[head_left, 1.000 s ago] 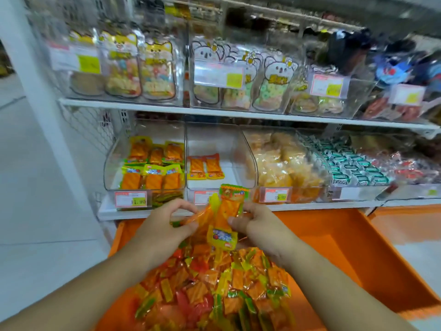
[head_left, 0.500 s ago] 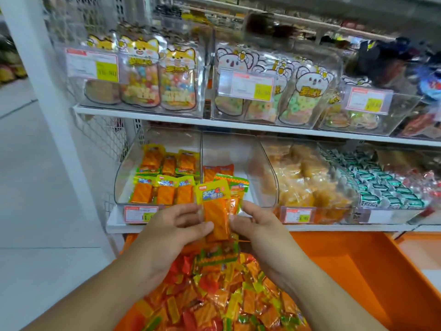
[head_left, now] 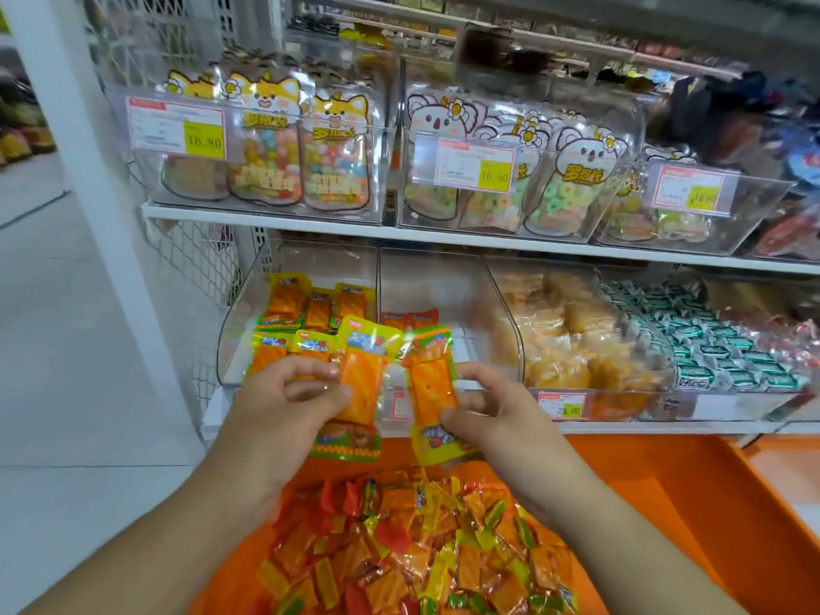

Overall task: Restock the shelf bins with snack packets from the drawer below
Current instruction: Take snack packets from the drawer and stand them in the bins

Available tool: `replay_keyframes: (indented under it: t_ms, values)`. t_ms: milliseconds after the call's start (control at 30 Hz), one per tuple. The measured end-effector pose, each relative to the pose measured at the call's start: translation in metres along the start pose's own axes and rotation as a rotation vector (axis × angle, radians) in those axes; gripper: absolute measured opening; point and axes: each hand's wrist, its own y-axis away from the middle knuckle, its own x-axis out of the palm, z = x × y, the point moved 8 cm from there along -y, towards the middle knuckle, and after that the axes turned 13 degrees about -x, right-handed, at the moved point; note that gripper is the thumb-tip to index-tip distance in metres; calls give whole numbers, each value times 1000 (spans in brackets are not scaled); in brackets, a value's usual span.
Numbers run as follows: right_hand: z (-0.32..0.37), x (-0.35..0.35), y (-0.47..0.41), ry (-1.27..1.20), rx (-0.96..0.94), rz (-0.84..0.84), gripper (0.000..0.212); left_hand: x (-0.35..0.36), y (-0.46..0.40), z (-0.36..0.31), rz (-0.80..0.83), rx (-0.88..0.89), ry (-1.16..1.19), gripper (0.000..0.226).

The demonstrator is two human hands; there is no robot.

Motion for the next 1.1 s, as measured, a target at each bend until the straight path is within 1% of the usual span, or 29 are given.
replay_keyframes:
  t_ms: [67,133,233,333,467,500,533,633,700,800,867,1000,1100]
  values:
    - [5,-13,-1,134,-47,-43,31,-12,-1,-4,-53,9,23,21]
    - [12,-22,-1,222,-87,-49,30,-19,-1,-7,-71,13,25,24]
    - [22,-19,4,301,-134,79,27,-23,-1,-9,-83,28,1,16]
    - [27,-12,8,455,-181,187,23,-14,2,-5,-21,15,-58,15]
    - [29,-6,9,444,-188,264,16,4,10,0,100,-31,-119,14]
    - [29,-6,8,459,-192,252,17,10,13,1,137,-45,-138,13]
    - [29,-7,6,480,-202,213,20,16,16,3,172,-54,-164,18]
    - [21,-14,0,507,-234,26,29,29,23,8,237,-43,-218,34]
    - [20,-14,-1,594,-283,-49,33,35,26,10,250,-13,-237,39]
    - [27,-9,0,711,-383,-86,34,35,25,12,218,13,-284,41]
    - [27,-6,1,749,-408,-106,37,35,25,13,222,10,-287,41]
    - [24,2,0,739,-408,-146,45,35,29,10,233,13,-289,37]
    - [22,9,-4,715,-394,-134,46,30,27,9,218,6,-318,36]
